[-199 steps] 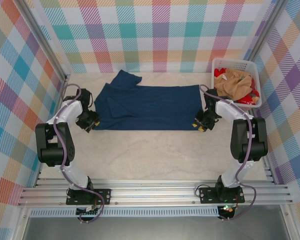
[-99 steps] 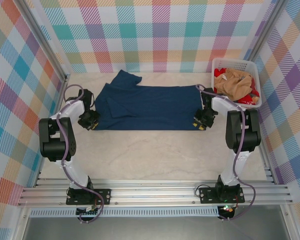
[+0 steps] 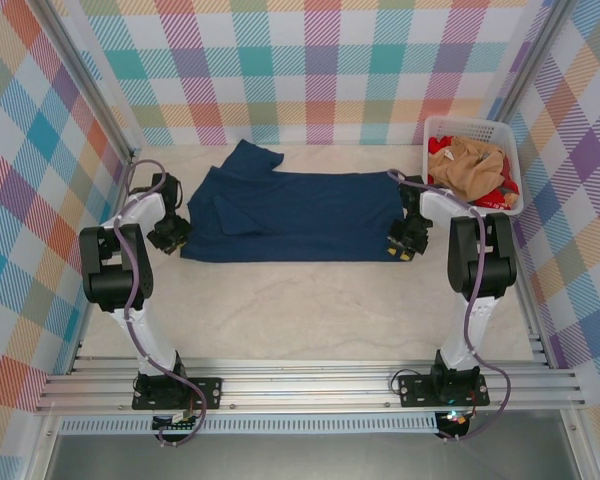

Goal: Fold and stack the t-shirts

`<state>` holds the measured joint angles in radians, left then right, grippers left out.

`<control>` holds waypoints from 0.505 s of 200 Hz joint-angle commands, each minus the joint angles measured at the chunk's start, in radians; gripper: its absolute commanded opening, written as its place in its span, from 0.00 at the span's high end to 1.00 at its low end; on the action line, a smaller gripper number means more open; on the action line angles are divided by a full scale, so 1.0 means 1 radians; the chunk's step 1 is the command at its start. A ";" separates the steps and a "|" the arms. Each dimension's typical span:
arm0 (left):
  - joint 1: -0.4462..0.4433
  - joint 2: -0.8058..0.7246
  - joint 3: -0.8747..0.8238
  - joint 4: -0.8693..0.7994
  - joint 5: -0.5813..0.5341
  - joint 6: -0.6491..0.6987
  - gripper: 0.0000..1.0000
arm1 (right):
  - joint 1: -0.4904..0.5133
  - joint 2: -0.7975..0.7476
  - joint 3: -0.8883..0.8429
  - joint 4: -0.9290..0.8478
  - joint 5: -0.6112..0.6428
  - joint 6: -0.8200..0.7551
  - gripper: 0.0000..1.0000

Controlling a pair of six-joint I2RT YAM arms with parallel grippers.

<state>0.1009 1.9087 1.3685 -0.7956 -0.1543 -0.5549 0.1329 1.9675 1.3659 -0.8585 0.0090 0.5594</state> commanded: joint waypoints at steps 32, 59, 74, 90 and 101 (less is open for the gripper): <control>-0.110 -0.169 0.006 -0.083 -0.005 -0.092 0.64 | 0.011 -0.175 -0.030 -0.015 0.024 -0.007 0.73; -0.144 -0.128 -0.043 0.000 0.154 -0.228 0.77 | 0.023 -0.152 -0.045 0.030 -0.041 0.031 0.73; -0.143 -0.078 -0.042 0.052 0.188 -0.267 0.82 | 0.032 -0.115 -0.036 0.051 -0.060 0.051 0.75; -0.142 -0.015 -0.007 0.064 0.165 -0.268 0.83 | 0.039 -0.074 -0.020 0.067 -0.060 0.065 0.75; -0.139 0.028 0.023 0.054 0.143 -0.253 0.84 | 0.039 -0.041 -0.009 0.067 -0.052 0.071 0.75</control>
<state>-0.0490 1.8439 1.3537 -0.7570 -0.0185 -0.7673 0.1608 1.8565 1.3476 -0.8085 -0.0208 0.5945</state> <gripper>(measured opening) 0.166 0.250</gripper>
